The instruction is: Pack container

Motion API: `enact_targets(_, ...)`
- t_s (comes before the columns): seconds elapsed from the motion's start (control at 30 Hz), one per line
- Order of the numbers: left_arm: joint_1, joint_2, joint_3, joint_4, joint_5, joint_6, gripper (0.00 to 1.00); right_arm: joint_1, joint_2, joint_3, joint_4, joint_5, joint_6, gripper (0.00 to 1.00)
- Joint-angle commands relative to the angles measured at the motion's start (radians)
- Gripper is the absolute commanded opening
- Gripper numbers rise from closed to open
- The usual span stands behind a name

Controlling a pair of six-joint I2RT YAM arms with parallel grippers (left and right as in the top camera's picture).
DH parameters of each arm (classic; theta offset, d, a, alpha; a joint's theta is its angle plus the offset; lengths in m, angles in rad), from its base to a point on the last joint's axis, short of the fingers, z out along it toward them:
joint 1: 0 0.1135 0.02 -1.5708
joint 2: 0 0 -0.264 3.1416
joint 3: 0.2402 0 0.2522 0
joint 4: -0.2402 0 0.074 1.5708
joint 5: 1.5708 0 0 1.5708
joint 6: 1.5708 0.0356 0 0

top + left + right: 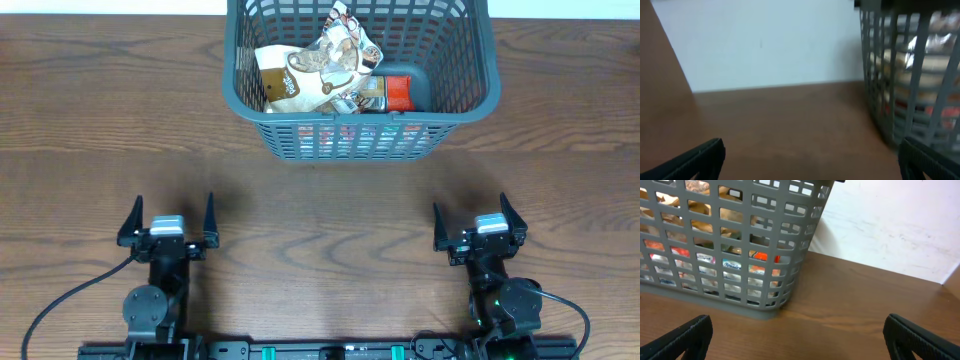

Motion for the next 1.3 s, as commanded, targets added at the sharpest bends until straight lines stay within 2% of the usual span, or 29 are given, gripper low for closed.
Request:
enact_targets(0.0, 0.006, -0.008, -0.002, -0.042, -0.022, 0.011, 0.99, -0.008, -0.009, -0.004, -0.003, 0.006, 0.018, 0.99)
enact_targets(0.2, 0.006, -0.008, -0.002, -0.143, -0.022, 0.006, 0.99, -0.008, -0.009, -0.004, -0.003, 0.006, 0.018, 0.99)
enact_targets(1.27, 0.006, 0.127, -0.002, -0.140, -0.010, -0.003, 0.99, -0.008, -0.009, -0.004, -0.003, 0.006, 0.018, 0.99)
